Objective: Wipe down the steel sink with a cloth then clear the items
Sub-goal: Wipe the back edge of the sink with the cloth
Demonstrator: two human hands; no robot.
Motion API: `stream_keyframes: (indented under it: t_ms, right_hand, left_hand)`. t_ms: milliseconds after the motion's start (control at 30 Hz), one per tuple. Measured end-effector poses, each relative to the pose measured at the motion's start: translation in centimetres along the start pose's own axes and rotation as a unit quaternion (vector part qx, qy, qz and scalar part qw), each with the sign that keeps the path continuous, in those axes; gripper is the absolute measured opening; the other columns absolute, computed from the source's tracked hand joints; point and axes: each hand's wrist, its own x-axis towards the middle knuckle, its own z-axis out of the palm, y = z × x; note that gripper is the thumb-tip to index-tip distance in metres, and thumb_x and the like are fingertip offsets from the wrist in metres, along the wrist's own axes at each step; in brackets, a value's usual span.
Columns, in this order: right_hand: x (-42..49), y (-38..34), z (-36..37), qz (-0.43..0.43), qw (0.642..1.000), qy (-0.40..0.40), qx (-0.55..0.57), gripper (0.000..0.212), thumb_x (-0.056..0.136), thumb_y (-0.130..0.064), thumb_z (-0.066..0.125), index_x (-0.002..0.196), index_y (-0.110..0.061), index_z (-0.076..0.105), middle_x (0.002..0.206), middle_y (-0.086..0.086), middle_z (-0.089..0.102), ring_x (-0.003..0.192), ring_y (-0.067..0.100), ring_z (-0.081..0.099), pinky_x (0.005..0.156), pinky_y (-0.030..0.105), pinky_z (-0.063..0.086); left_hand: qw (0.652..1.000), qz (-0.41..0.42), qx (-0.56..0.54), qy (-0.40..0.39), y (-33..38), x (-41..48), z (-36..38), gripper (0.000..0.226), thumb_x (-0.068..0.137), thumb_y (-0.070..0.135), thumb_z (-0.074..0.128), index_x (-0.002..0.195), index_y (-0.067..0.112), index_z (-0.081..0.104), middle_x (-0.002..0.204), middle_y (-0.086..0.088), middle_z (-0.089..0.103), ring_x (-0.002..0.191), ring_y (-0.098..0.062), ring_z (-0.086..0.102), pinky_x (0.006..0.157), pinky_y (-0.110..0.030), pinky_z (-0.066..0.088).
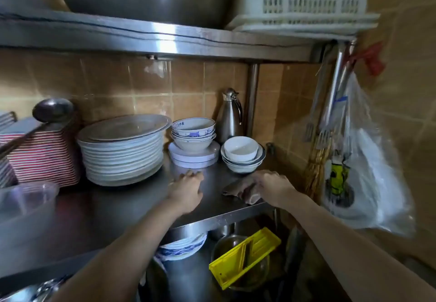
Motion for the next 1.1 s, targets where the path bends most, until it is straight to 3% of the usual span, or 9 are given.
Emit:
stream_keyframes:
  t_ms: [133,333,467,533,700,867,1100]
  right_hand:
    - [2.4,1.2,1.4,-0.004,0.998,-0.057,0.000,0.042,0.092,-0.017,0.045,0.131,-0.033,0.050,0.139,0.001,0.048,0.128,0.025,0.045,0.106,0.041,0.038]
    - [5.7,2.4,3.4,-0.036,0.997,-0.064,0.038,0.055,0.086,-0.022,0.063,0.137,-0.029,0.045,0.143,0.001,0.047,0.132,0.022,0.043,0.108,0.033,0.035]
    - [6.8,3.1,4.7,-0.051,0.987,-0.147,-0.030,0.071,0.086,-0.033,0.064,0.147,-0.031,0.029,0.153,0.004,0.029,0.144,0.028,0.020,0.116,0.043,0.017]
    - [6.8,3.5,5.3,-0.037,0.987,-0.158,-0.015,0.067,0.087,-0.033,0.064,0.145,-0.032,0.031,0.154,0.002,0.028,0.143,0.032,0.019,0.115,0.047,0.021]
    - [6.6,3.2,5.4,-0.027,0.995,-0.094,0.017,0.046,0.082,-0.027,0.066,0.125,-0.030,0.049,0.133,0.004,0.049,0.129,0.032,0.038,0.105,0.039,0.033]
    - [6.1,2.1,5.3,-0.007,0.999,-0.042,0.027,0.041,0.074,-0.021,0.068,0.112,-0.030,0.057,0.115,0.004,0.062,0.110,0.029,0.057,0.088,0.033,0.044]
    - [4.6,1.5,5.6,0.010,1.000,0.010,0.026,0.040,0.076,-0.016,0.065,0.112,-0.031,0.058,0.117,0.001,0.064,0.113,0.026,0.055,0.094,0.037,0.032]
  left_hand:
    - [1.000,-0.004,-0.008,-0.020,-0.3,1.9,1.6,0.038,0.089,0.024,0.045,0.127,0.020,0.043,0.130,-0.007,0.047,0.121,-0.029,0.046,0.099,-0.041,0.039]
    - [1.000,-0.005,-0.004,-0.007,-1.2,4.5,2.3,0.033,0.091,0.027,0.042,0.123,0.018,0.045,0.130,-0.007,0.048,0.120,-0.028,0.048,0.095,-0.041,0.039]
    - [1.000,0.002,0.012,0.006,-1.0,5.7,2.1,0.027,0.092,0.028,0.041,0.116,0.018,0.046,0.124,-0.008,0.050,0.117,-0.029,0.050,0.092,-0.040,0.040]
    - [1.000,0.007,0.011,0.005,-0.7,6.0,2.2,0.026,0.092,0.028,0.041,0.116,0.018,0.046,0.122,-0.007,0.050,0.117,-0.029,0.050,0.094,-0.040,0.038]
    - [1.000,0.013,0.004,0.010,-0.7,6.1,2.8,0.027,0.093,0.028,0.040,0.118,0.019,0.048,0.125,-0.005,0.049,0.119,-0.026,0.048,0.095,-0.038,0.037]
    - [1.000,0.018,-0.016,0.014,-1.2,5.7,3.0,0.031,0.093,0.027,0.041,0.124,0.022,0.046,0.129,-0.003,0.048,0.119,-0.027,0.048,0.095,-0.037,0.038]
    - [0.999,0.020,-0.022,0.033,-1.6,5.3,3.0,0.030,0.092,0.027,0.043,0.122,0.023,0.048,0.127,-0.003,0.050,0.117,-0.026,0.051,0.093,-0.035,0.039]
